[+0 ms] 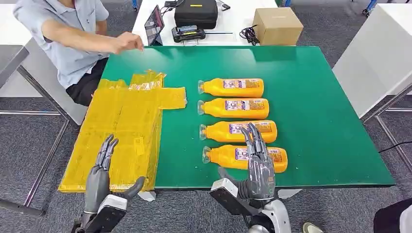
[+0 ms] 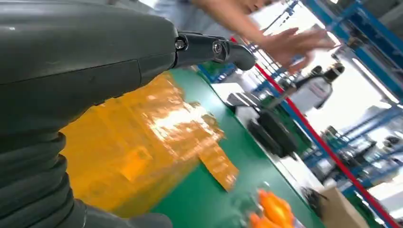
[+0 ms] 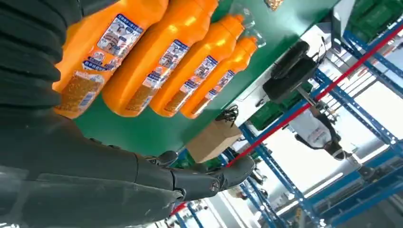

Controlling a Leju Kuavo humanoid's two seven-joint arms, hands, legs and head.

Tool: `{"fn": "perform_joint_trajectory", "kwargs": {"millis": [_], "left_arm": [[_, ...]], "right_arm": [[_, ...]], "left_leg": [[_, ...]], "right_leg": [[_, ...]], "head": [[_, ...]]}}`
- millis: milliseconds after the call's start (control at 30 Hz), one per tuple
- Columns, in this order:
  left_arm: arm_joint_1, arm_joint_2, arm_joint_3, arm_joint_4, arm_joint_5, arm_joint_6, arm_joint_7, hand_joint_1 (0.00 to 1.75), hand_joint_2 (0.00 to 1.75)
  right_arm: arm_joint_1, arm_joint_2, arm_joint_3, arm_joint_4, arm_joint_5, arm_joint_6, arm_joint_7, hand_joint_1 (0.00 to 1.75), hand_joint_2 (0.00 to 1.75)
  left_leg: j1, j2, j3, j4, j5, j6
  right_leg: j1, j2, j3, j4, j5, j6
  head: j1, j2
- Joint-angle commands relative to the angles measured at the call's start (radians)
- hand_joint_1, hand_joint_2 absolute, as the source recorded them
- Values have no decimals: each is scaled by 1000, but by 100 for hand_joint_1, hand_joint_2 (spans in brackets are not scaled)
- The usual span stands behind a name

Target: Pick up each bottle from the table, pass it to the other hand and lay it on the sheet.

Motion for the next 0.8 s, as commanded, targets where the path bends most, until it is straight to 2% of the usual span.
{"fn": "perform_joint_trajectory", "kwargs": {"millis": [33, 233, 367, 467, 567, 800], "left_arm": [[-1, -28, 75, 4, -8, 22, 13, 0, 175], [-5, -28, 56, 7, -19, 18, 21, 0, 175], [-63, -28, -11, 54, -59, 13, 58, 0, 175], [-68, -28, -17, 58, -63, 18, 65, 0, 175], [-69, -28, -23, 57, -63, 20, 65, 0, 175], [-88, -28, -43, 85, -80, 39, 81, 0, 175]], "right_arm": [[-18, -1, 6, 7, 2, 16, -6, 0, 175], [-12, 0, 0, 10, 0, 11, -8, 0, 175], [5, -33, -50, -29, -18, 15, -7, 0, 175], [6, -35, -56, -32, -23, 19, -11, 0, 175], [6, -32, -66, -35, -26, 17, -11, 0, 175], [-28, -43, -98, 44, 23, 76, 8, 0, 175]], "left_leg": [[1, 1, 2, 0, -1, -1], [0, 1, 3, 0, -1, -1], [1, 0, 4, 0, -2, -2], [1, -4, 4, 0, -1, -1], [0, -1, 3, 0, 0, -1], [0, 0, 3, -1, 0, -1]], "right_leg": [[1, 1, 2, 0, 0, -1], [1, 0, 4, -1, -1, -1], [2, -1, 5, -1, -1, -2], [1, -4, 5, -1, -1, -1], [0, -2, 4, -1, -1, -1], [0, -1, 3, -2, 0, -1]], "head": [[0, 0], [0, 0], [0, 0], [0, 0], [0, 0], [0, 0]]}}
